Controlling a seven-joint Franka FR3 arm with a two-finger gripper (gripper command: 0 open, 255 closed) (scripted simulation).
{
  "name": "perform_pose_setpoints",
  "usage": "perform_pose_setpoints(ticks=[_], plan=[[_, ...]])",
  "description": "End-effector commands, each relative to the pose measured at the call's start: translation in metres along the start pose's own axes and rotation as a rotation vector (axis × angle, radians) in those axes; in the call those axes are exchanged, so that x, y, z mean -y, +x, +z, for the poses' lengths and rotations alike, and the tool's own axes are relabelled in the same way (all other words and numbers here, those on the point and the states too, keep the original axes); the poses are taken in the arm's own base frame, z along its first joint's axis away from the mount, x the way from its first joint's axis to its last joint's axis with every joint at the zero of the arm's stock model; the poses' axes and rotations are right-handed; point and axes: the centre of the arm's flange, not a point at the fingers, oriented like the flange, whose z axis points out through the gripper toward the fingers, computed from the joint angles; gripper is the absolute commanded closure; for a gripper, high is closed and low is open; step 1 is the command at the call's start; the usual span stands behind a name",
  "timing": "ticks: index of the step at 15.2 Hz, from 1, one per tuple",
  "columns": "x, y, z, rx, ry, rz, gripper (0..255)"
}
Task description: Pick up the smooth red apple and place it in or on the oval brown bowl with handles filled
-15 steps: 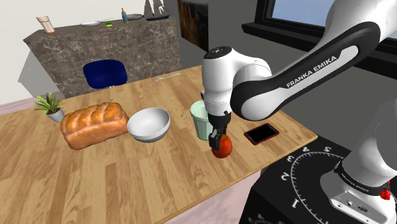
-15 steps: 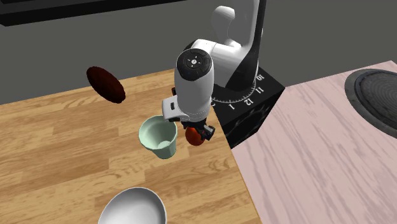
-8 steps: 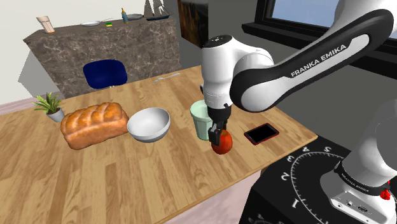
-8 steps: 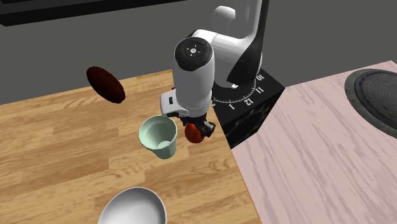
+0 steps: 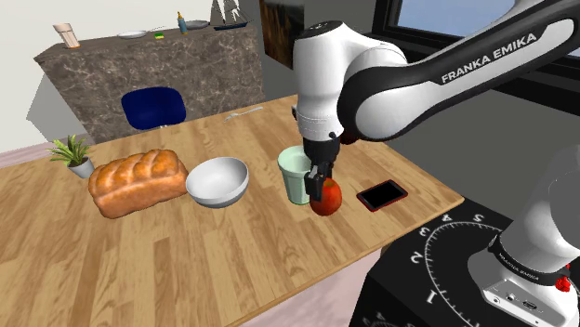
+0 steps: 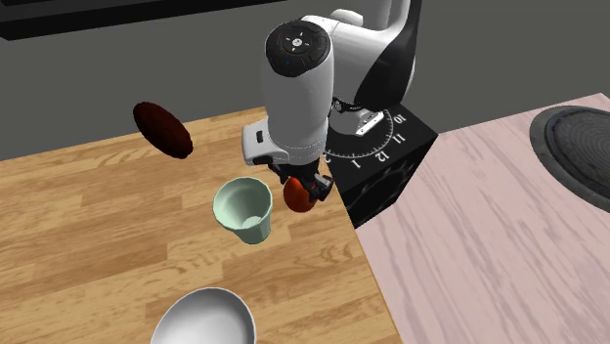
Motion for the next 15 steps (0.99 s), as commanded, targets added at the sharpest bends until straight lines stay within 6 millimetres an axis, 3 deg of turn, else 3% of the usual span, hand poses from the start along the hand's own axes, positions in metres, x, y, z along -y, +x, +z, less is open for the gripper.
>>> perform_pose_setpoints(ticks=[1,15], plan=[[-0.001,0.000,-0.010,0.000,0.000,0.000,255],[-0.005,-0.003,-0.084,0.000,0.000,0.000,255]])
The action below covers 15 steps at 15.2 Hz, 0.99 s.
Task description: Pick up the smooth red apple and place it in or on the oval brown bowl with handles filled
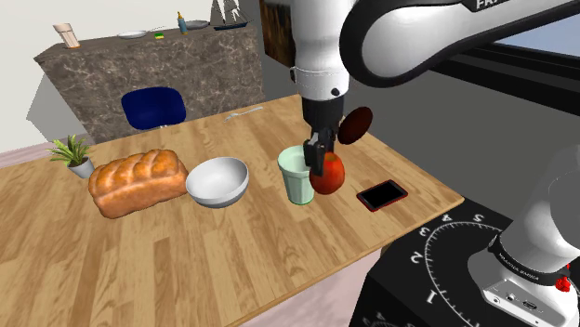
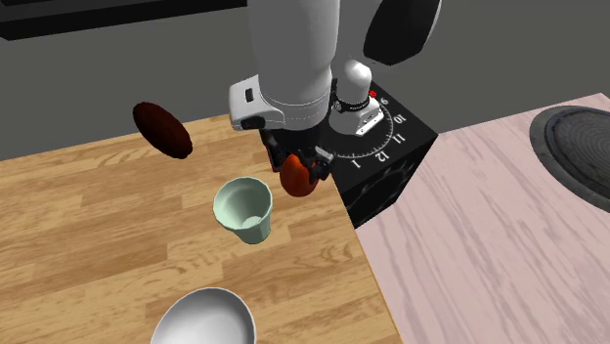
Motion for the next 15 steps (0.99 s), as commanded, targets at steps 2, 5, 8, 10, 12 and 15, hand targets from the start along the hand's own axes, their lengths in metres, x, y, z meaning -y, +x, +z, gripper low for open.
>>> perform_pose_setpoints(ticks=[2,5,8,10,12,15], plan=[[0.000,-0.001,-0.016,0.000,0.000,0.000,255],[-0.014,-0.001,-0.024,0.000,0.000,0.000,255],[-0.053,0.001,-0.025,0.000,0.000,0.000,255],[-0.080,0.003,-0.026,0.000,0.000,0.000,255],[-0.106,0.004,-0.026,0.000,0.000,0.000,255],[-0.145,0.006,-0.027,0.000,0.000,0.000,255]])
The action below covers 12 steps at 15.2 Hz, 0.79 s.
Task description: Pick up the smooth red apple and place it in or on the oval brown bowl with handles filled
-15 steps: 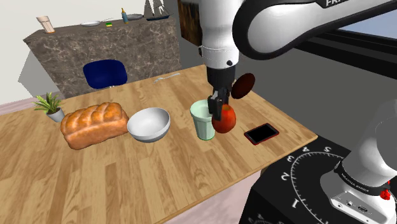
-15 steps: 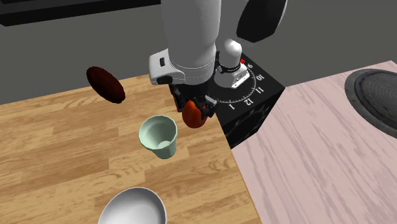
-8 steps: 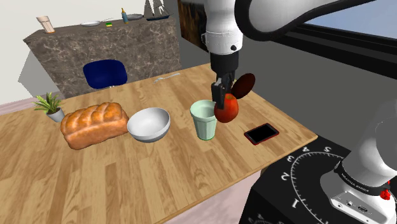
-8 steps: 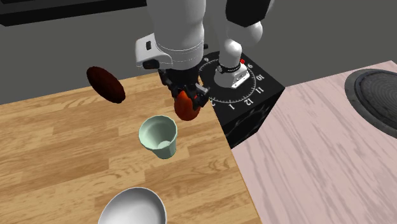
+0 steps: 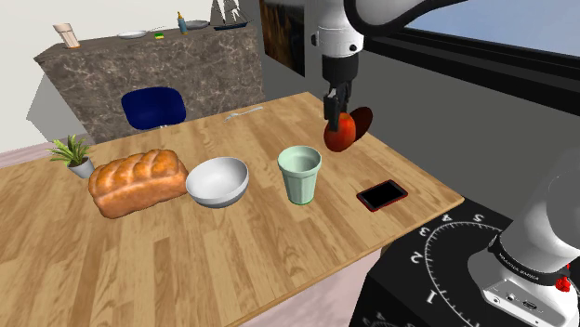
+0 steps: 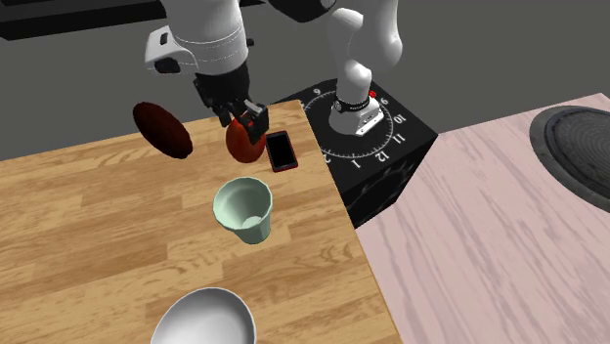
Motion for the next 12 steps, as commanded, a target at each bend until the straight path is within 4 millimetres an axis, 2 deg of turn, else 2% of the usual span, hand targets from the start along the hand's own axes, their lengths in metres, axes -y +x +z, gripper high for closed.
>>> perform_pose_setpoints(ticks=[1,12], plan=[[-0.028,0.001,0.000,0.000,0.000,-0.001,255],[-0.173,0.009,-0.003,0.000,0.000,-0.001,255]])
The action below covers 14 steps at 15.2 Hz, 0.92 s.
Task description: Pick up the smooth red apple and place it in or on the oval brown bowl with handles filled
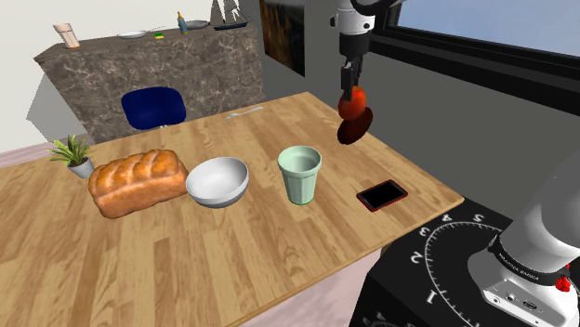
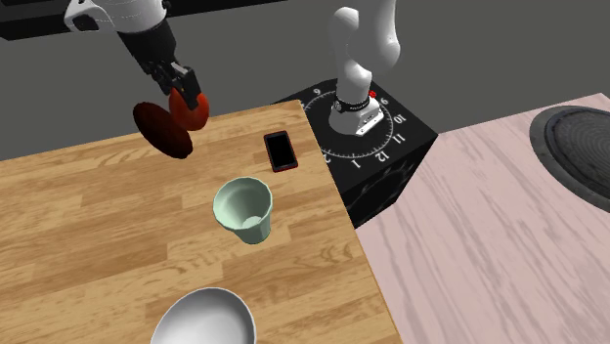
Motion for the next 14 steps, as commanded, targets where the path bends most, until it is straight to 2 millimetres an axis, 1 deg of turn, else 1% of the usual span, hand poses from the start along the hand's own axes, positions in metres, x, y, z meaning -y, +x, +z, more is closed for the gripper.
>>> perform_pose_setpoints(ticks=[1,13,14], plan=[[-0.030,0.002,0.000,0.000,0.000,-0.001,255],[-0.188,0.010,-0.004,0.000,0.000,-0.001,255],[-0.206,0.011,-0.004,0.000,0.000,-0.001,255]])
